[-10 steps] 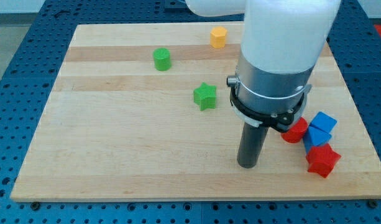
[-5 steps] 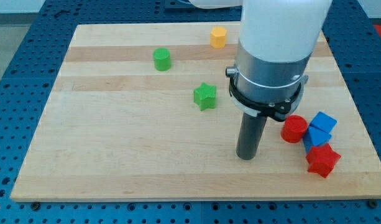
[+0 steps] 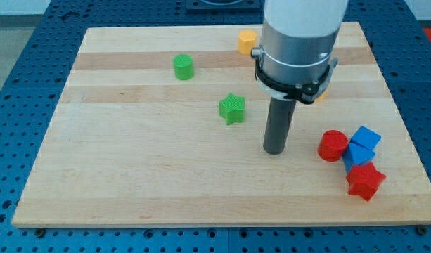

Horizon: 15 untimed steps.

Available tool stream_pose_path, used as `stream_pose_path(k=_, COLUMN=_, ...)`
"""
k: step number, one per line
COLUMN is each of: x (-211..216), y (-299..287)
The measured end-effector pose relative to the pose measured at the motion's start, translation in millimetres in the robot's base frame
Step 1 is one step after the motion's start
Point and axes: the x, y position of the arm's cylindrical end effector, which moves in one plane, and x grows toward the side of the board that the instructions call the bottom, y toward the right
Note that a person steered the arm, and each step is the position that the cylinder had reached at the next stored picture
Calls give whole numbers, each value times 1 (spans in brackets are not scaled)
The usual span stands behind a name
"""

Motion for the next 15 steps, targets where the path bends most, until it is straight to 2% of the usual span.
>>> stream_pose_path(k=1, x=-4, y=6)
stream_pose_path(k=2, x=-46, y=32)
stream_pose_path(k=3, x=-108, y=33)
stream_pose_path(k=4, x=-62, y=19)
stream_pose_path(k=5, x=-42, y=-27)
stream_pose_path(k=7, x=-103, y=-33)
stream_pose_path(k=8, x=-117, y=-68)
stream_pose_path(k=9, x=-116, y=-137)
stream_pose_path(k=10, x=-94, y=-179)
stream_pose_path(k=11, x=-45, y=-160)
stream_pose_path(k=13, x=-78, y=-148)
stream_pose_path(k=14, x=-89, y=-122)
stream_pose_path(k=15, x=-122, y=-117)
